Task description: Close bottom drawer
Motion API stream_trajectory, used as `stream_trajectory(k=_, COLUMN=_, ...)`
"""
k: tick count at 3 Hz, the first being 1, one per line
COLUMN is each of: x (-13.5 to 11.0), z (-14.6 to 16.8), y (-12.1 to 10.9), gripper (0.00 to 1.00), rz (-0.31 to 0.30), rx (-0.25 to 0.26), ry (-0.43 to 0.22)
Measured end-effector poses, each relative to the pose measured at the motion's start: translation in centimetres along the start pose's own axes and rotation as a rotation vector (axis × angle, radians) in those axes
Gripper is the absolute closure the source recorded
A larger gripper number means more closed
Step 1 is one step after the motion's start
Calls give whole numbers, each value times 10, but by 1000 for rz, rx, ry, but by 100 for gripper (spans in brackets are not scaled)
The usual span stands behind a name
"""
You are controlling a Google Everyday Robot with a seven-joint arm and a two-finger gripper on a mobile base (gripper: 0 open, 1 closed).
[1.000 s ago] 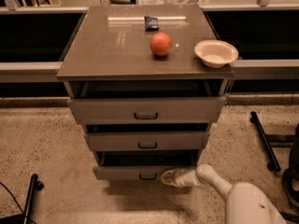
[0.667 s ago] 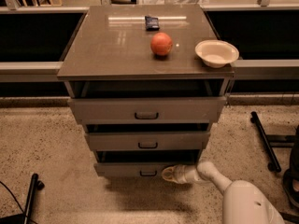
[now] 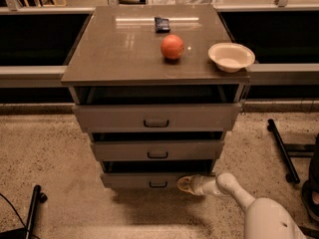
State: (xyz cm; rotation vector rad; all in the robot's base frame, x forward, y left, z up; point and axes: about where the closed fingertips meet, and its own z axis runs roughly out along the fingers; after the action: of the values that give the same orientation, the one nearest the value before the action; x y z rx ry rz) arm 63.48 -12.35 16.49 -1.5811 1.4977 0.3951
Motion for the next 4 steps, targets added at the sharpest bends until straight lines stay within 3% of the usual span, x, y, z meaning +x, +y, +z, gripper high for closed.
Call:
stream_trajectory(k=2, x=9, z=-11, y=-13, gripper=100, rz=-15, rx=118, ry=23)
stream_trajectory(k=4, x=12, z=-3, y=-19, gripper=100, rz=-23, rx=152, ry=33)
